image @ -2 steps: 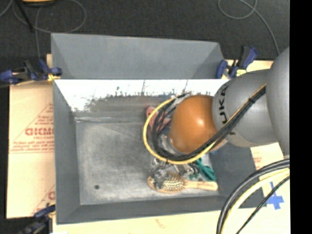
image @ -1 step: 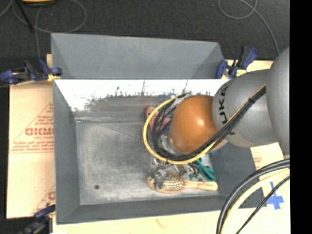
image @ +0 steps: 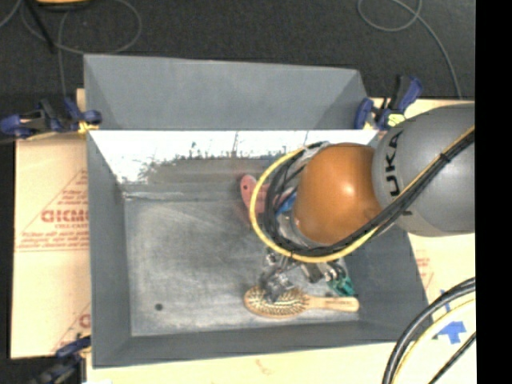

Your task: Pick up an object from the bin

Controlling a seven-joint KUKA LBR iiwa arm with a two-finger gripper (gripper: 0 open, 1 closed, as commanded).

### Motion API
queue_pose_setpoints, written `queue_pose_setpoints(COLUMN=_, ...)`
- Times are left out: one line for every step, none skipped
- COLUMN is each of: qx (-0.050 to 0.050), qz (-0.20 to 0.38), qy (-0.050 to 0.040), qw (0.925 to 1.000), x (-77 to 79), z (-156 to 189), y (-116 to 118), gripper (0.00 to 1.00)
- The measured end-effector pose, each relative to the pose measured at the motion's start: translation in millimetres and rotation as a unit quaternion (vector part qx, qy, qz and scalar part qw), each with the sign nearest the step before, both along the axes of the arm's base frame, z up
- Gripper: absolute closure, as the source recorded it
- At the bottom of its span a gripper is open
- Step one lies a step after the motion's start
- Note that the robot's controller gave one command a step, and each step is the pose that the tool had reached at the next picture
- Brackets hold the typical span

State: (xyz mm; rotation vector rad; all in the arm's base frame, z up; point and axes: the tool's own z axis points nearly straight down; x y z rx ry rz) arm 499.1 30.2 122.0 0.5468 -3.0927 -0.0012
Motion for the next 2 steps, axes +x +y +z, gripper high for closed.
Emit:
queue_pose_setpoints(qx=-0.001, qz=-0.013, qy=0.0007, qw=0.9999, x=-3.3, z=60, y=-15, gripper=1.0)
queue_pose_setpoints(qx=0.001, qz=-0.201, qy=-0.0024, qw=0.9795, x=34.3, z=10, y=4, gripper=0.0)
